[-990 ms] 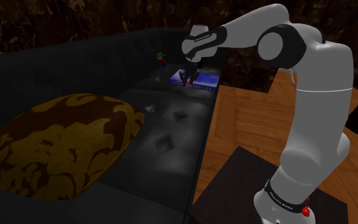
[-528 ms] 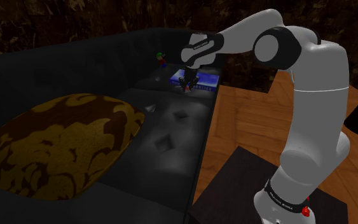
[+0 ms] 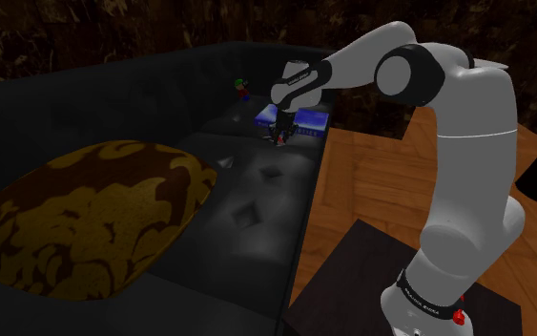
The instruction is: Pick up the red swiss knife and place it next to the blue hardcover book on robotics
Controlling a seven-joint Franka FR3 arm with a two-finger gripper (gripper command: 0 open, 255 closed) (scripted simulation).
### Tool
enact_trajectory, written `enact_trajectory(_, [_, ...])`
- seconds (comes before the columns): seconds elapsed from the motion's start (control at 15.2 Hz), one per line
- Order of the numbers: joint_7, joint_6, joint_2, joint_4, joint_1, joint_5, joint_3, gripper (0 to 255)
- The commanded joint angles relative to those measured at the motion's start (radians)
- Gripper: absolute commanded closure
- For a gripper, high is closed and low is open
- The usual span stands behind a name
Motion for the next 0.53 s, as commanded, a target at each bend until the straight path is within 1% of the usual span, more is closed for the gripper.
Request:
enact_trajectory(0.0, [0.000, 0.003, 0.002, 0.000, 0.000, 0.000, 0.000, 255])
enact_trajectory(0.26, [0.000, 0.003, 0.002, 0.000, 0.000, 0.000, 0.000, 255])
enact_trajectory(0.33, [0.000, 0.003, 0.002, 0.000, 0.000, 0.000, 0.000, 0])
enact_trajectory(0.46, [0.000, 0.003, 0.002, 0.000, 0.000, 0.000, 0.000, 0])
